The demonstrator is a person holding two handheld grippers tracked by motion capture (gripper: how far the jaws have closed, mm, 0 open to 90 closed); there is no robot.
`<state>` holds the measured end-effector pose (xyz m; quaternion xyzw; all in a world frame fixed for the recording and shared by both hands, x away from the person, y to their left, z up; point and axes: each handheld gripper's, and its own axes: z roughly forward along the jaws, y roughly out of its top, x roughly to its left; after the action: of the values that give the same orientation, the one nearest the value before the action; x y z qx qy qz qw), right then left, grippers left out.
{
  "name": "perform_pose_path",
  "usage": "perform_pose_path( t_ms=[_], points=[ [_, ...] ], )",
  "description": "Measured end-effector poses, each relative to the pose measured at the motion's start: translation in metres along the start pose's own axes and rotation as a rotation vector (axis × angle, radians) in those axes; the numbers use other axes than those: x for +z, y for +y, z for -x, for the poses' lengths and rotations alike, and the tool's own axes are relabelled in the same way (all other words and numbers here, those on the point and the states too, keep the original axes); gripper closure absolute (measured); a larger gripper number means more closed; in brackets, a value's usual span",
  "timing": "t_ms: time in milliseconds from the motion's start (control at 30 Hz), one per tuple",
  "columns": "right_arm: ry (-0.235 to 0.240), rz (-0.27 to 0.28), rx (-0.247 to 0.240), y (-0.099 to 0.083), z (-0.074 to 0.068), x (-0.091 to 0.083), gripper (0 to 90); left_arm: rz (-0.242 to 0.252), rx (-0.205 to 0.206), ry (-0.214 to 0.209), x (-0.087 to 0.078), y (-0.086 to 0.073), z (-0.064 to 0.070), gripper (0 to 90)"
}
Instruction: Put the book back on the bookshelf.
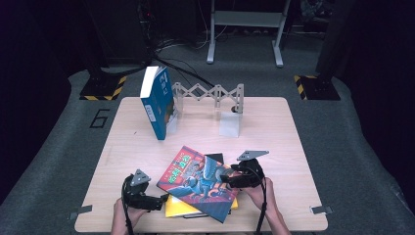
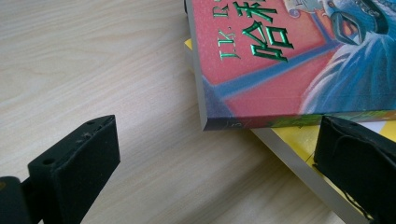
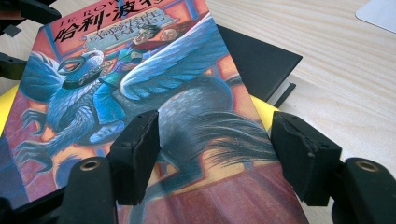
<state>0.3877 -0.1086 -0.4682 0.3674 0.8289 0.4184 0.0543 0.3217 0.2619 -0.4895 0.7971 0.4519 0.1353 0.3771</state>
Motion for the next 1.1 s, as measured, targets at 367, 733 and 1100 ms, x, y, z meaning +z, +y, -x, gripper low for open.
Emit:
perform_pose_path(
  t_ms=[367, 733, 1100],
  points=[
    [0.012, -0.002, -0.005, -0.001, 0.001, -0.002, 34.9, 0.000, -0.018, -0.009, 0.002, 0.002, -0.005, 0.0],
    [0.010, 0.007, -0.001, -0.002, 0.002, -0.003, 36.6, 0.020, 0.000, -0.082, 0.000, 0.001, -0.006, 14.2],
    [0.004, 0.012, -0.002, -0.003, 0.001, -0.004, 37.4, 0.060, -0.033, -0.082, 0.003, 0.011, -0.007, 14.7]
  ],
)
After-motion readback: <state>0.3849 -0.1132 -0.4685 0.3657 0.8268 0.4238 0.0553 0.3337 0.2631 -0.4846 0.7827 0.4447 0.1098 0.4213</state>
